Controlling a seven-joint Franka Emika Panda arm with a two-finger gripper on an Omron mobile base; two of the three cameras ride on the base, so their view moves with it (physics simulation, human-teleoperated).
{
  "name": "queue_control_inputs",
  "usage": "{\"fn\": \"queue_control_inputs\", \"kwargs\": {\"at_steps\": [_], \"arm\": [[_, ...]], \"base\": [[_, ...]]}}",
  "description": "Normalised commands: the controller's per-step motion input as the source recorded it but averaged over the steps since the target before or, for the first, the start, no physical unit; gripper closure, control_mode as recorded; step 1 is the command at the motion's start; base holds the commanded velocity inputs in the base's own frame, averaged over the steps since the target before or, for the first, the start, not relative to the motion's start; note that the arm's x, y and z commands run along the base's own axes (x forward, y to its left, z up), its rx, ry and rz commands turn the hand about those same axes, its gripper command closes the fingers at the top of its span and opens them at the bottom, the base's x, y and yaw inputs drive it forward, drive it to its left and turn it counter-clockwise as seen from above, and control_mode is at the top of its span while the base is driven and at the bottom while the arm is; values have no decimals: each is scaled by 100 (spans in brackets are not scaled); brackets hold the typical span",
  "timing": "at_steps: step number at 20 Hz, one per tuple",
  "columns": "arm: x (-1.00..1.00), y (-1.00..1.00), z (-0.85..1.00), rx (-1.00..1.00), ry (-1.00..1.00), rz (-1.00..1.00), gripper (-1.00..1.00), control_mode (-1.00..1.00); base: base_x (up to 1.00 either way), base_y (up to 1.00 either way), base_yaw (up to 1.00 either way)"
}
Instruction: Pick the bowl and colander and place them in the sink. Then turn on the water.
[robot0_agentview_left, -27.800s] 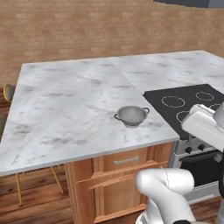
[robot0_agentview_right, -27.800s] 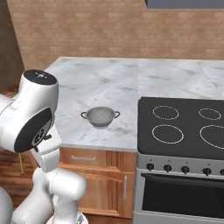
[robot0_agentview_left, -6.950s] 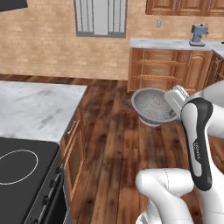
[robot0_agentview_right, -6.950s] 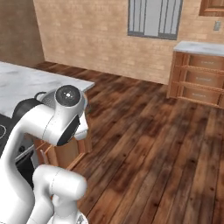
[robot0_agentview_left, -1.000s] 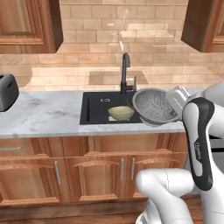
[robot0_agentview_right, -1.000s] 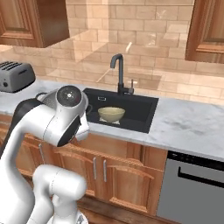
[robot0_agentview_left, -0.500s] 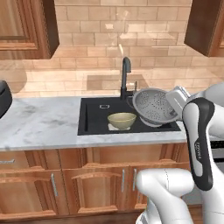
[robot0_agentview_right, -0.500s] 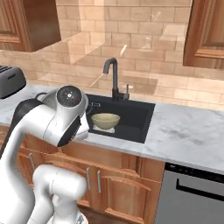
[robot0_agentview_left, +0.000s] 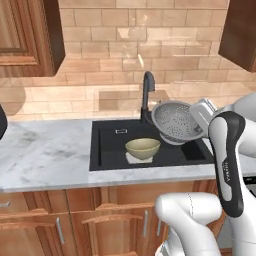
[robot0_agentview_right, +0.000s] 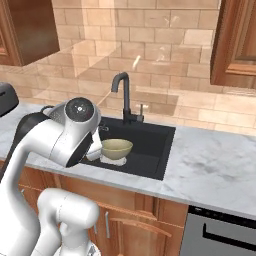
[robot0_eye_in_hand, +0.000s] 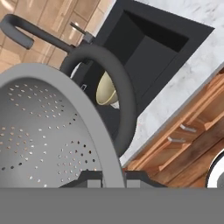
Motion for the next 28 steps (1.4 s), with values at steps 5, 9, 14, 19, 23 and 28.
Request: {"fn": "queue_control_inputs", "kwargs": {"at_steps": [5, 9, 14, 19, 23, 28], "arm": [[0, 0, 0, 0, 0, 0, 100, 100], [0, 0, 0, 0, 0, 0, 100, 100], [0, 0, 0, 0, 0, 0, 100, 100], [0, 0, 0, 0, 0, 0, 100, 100], [0, 0, 0, 0, 0, 0, 100, 100], [0, 0, 0, 0, 0, 0, 100, 100]], "base": [[37, 24, -4], [39, 29, -4], [36, 26, -4], [32, 22, -4], [33, 17, -4], [26, 11, -3]]}}
